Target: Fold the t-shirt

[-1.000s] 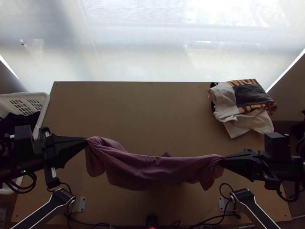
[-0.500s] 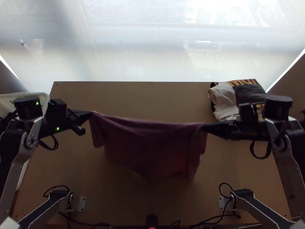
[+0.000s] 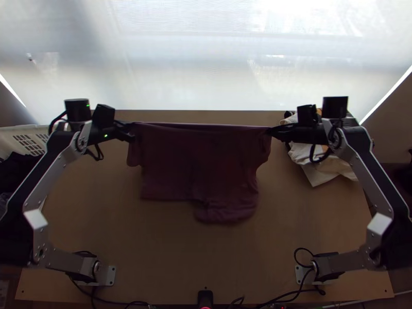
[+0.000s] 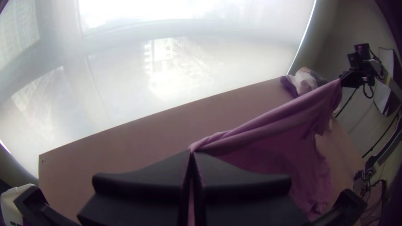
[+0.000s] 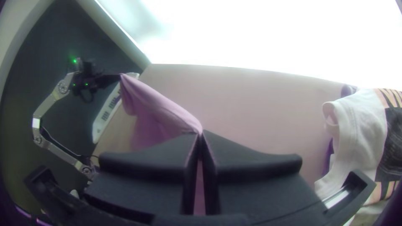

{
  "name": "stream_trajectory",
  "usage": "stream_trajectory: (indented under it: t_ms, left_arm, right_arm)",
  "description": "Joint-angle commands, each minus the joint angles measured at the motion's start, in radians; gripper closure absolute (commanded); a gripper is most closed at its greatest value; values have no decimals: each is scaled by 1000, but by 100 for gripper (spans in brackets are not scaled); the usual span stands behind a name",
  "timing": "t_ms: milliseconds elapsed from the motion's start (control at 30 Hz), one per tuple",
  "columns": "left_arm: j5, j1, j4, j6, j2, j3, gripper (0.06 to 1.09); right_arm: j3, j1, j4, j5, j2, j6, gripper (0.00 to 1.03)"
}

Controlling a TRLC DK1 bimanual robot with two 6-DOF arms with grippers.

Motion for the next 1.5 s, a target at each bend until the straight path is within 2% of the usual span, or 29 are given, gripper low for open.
stream_trajectory:
  t_ms: [0, 133, 300, 367, 433, 500, 533, 633, 733, 767, 800, 867, 900, 967, 1000, 1133, 1167, 1333, 1433, 1467]
  left_arm:
    - [-104, -103, 46, 3, 282, 183, 103]
    - [-176, -108, 46, 37, 374, 286, 103]
    - [-197, -100, 48, 46, 443, 340, 103]
    - [-262, -111, 83, 78, 467, 364, 103]
    - [-300, -110, 126, 55, 470, 420, 103]
    - [-306, -102, 132, 0, 489, 492, 102]
    - [-315, -102, 145, -3, 504, 512, 99]
    - [-363, -119, 206, 29, 547, 516, 99]
    - [-363, -151, 143, 34, 587, 524, 98]
    - [-364, -165, 109, 52, 596, 518, 94]
    - [-363, -174, 88, 55, 598, 510, 90]
    - [-363, -186, 80, 57, 593, 472, 71]
    - [-363, -189, 80, 57, 592, 459, 56]
    - [-363, -196, 80, 55, 592, 447, 7]
    - [-363, -196, 80, 52, 592, 444, 10]
    - [-363, -200, 66, 43, 565, 440, 10]
    - [-363, -200, 65, 39, 549, 440, 10]
    - [-361, -179, 13, 43, 395, 432, 10]
    - [-350, -191, -29, 111, 237, 317, 10]
    - [-349, -208, -29, 164, 174, 249, 10]
  right_arm:
    - [39, 39, 163, 205, 187, -26, 100]
    - [82, 45, 212, 314, 231, -22, 100]
    - [107, 56, 243, 413, 276, -20, 100]
    - [105, 62, 304, 491, 291, -19, 100]
    - [153, 59, 347, 541, 317, -16, 100]
    - [233, 54, 320, 543, 359, 1, 100]
    - [253, 56, 318, 544, 372, 1, 100]
    - [268, 69, 340, 604, 402, 0, 100]
    - [296, 86, 287, 604, 458, -8, 100]
    - [297, 94, 264, 604, 475, -22, 100]
    - [290, 100, 260, 604, 483, -37, 97]
    - [274, 106, 237, 606, 484, -43, 76]
    - [276, 108, 217, 604, 484, -45, 68]
    - [283, 112, 189, 604, 483, -62, 54]
    - [291, 114, 172, 606, 487, -65, 45]
    - [309, 120, 102, 606, 498, -74, 10]
    - [313, 122, 77, 606, 494, -85, 4]
    - [262, 122, 17, 604, 418, -111, 4]
    - [219, 161, -98, 603, 343, -201, 5]
    - [185, 188, -133, 604, 305, -243, 5]
